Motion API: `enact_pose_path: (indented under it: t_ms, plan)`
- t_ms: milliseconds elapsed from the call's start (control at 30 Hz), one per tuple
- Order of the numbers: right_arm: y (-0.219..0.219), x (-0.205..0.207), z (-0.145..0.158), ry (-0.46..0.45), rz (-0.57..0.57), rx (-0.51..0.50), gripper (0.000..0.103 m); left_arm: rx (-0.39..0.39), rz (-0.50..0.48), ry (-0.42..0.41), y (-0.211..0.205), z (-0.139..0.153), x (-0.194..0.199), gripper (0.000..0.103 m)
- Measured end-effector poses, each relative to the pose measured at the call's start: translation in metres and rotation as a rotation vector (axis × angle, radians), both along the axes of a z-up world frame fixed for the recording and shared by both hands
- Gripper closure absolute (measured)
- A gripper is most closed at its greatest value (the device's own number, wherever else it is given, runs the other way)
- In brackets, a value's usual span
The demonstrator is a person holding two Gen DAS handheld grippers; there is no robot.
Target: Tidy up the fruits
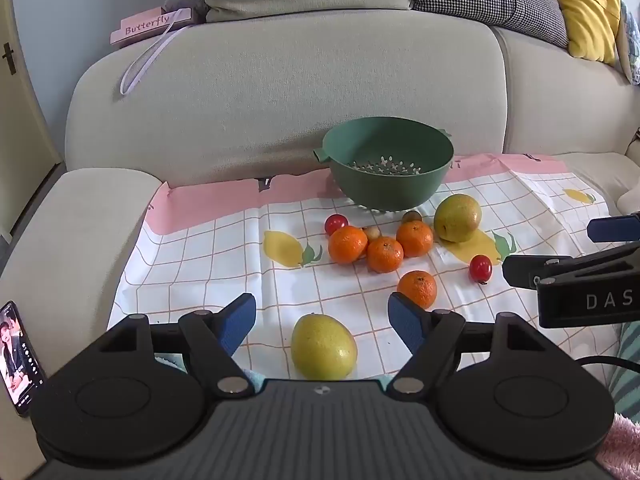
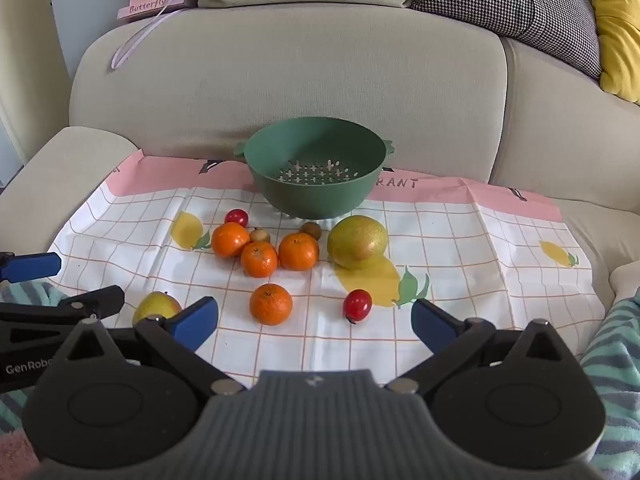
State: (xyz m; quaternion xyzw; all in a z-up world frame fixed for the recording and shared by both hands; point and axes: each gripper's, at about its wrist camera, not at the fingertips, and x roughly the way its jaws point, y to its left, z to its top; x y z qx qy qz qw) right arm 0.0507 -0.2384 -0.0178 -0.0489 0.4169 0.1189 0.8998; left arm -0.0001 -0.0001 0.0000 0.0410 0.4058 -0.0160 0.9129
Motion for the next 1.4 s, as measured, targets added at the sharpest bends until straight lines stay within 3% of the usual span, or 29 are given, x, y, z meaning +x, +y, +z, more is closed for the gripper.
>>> enact_pose_path:
  t_ms: [1400]
  plan:
    - [0.0004, 0.0054, -0.0061, 0.042, -0.007, -0.009, 0.004, -0.005, 0.008, 0.026, 0.0050, -0.0079, -0.0034, 0.015]
